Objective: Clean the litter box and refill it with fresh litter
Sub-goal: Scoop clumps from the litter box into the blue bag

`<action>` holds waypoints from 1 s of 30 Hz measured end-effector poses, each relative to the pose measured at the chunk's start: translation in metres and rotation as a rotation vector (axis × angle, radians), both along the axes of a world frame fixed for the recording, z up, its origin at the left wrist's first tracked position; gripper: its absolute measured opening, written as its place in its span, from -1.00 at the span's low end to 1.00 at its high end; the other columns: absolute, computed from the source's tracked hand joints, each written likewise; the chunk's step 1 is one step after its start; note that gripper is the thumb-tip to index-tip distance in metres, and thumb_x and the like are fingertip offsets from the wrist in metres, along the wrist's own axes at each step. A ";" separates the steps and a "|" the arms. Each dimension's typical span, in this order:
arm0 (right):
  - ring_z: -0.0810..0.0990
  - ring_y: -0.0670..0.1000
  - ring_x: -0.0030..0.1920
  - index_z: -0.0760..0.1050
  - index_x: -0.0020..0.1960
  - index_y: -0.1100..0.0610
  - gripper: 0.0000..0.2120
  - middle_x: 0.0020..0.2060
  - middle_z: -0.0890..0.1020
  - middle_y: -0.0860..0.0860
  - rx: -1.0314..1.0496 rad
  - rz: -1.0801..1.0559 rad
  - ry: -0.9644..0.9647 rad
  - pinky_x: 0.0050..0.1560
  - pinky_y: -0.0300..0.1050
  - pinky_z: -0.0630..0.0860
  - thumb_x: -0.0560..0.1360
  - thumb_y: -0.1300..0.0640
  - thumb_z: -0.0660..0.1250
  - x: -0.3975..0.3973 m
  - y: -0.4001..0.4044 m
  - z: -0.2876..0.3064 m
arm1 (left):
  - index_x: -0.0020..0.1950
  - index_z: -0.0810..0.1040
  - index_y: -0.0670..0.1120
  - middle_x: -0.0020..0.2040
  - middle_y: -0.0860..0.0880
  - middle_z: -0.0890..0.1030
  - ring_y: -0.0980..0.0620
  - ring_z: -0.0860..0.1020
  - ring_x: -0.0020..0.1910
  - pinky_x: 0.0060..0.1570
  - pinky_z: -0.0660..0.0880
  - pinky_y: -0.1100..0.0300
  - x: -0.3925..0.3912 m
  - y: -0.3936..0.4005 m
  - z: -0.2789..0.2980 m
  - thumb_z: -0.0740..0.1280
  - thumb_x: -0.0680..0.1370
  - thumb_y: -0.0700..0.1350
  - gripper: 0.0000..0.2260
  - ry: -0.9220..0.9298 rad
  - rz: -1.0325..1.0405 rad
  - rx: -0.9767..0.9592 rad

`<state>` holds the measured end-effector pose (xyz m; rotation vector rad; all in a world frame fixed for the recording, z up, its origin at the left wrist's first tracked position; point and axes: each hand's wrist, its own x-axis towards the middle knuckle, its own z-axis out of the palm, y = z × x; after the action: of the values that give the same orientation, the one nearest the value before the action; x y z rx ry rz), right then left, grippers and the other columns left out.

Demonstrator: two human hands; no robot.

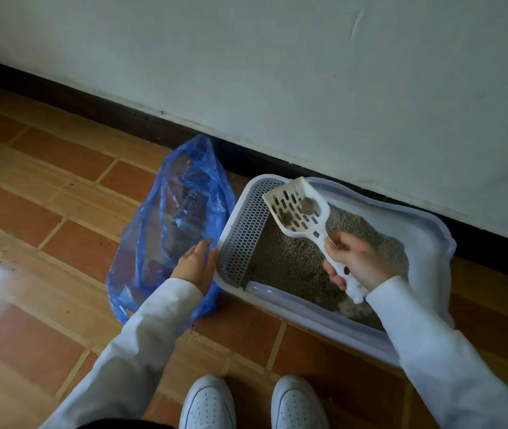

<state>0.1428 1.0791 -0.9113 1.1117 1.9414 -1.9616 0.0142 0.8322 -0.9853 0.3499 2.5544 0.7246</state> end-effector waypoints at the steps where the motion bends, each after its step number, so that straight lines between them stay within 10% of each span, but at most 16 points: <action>1: 0.34 0.00 -0.58 0.46 -0.11 0.12 -0.88 -0.47 0.47 0.11 -0.006 0.024 0.005 -0.52 -0.21 0.26 0.59 0.19 0.21 -0.007 -0.006 0.001 | 0.39 0.37 -0.07 0.33 -0.16 0.47 -0.16 0.46 0.27 0.28 0.37 0.02 0.000 -0.003 0.001 0.12 0.62 -0.01 -0.64 0.017 0.009 -0.001; 10: 0.37 0.01 -0.49 0.44 -0.06 0.19 -0.83 -0.42 0.48 0.10 0.138 0.315 0.020 -0.50 -0.15 0.32 0.59 0.09 0.21 -0.082 -0.069 -0.007 | 0.16 0.59 -0.12 0.09 -0.19 0.60 -0.28 0.52 0.08 0.05 0.48 -0.11 -0.016 -0.060 0.013 0.32 0.45 -0.28 -0.70 0.316 0.158 -0.071; 18: 0.61 0.18 -0.07 0.35 0.03 0.06 -0.86 -0.11 0.61 0.11 0.791 0.700 0.016 -0.04 0.14 0.56 0.59 -0.01 0.17 -0.135 -0.109 -0.023 | 0.16 0.60 -0.13 0.12 -0.16 0.60 -0.27 0.51 0.11 0.12 0.43 -0.09 -0.017 -0.089 0.005 0.33 0.43 -0.30 -0.69 0.352 0.225 -0.134; 30: 0.63 0.16 -0.06 0.22 0.31 0.10 -0.71 0.00 0.53 0.11 1.387 0.853 0.097 -0.29 -0.06 0.33 0.61 0.17 0.15 -0.138 -0.127 -0.027 | 0.20 0.58 -0.08 0.18 -0.10 0.58 -0.18 0.44 0.18 0.15 0.37 -0.05 -0.016 -0.087 0.003 0.29 0.50 -0.25 -0.71 0.343 0.263 -0.149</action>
<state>0.0051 0.9525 -0.9388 0.0930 3.0421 -0.0982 -0.0021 0.7449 -0.9818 0.0940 2.9984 0.6002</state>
